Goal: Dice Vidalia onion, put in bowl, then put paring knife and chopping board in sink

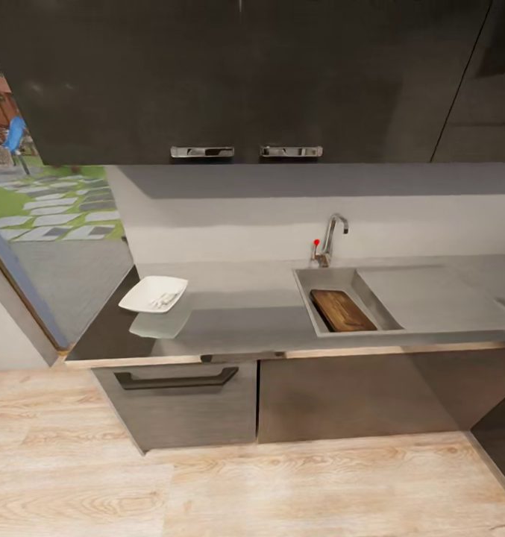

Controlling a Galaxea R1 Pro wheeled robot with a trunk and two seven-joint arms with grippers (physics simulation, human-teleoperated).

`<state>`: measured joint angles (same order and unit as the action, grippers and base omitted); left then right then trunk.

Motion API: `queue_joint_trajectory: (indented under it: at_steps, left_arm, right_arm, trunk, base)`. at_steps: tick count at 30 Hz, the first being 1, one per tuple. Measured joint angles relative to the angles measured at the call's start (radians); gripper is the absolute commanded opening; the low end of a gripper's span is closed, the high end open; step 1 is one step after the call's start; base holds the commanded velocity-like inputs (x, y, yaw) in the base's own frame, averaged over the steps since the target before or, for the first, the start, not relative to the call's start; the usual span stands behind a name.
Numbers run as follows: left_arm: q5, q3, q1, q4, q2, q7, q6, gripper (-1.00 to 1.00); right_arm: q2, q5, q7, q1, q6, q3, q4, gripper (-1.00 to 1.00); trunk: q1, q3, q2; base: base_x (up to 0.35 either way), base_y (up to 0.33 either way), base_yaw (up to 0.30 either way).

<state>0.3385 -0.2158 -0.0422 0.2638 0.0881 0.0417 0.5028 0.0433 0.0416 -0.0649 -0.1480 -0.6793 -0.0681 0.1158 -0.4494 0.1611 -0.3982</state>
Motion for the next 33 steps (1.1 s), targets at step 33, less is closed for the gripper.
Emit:
queue_joint_trajectory:
  at_steps: [33]
  left_arm:
    - [0.0,0.001,0.0,0.0,0.002,0.001,-0.001,1.0]
  right_arm:
    - [-0.001,0.0,0.0,0.0,-0.006,0.002,-0.002,1.0]
  trunk:
    - [0.0,-0.052,0.0]
  base:
    - [0.0,0.0,0.0]
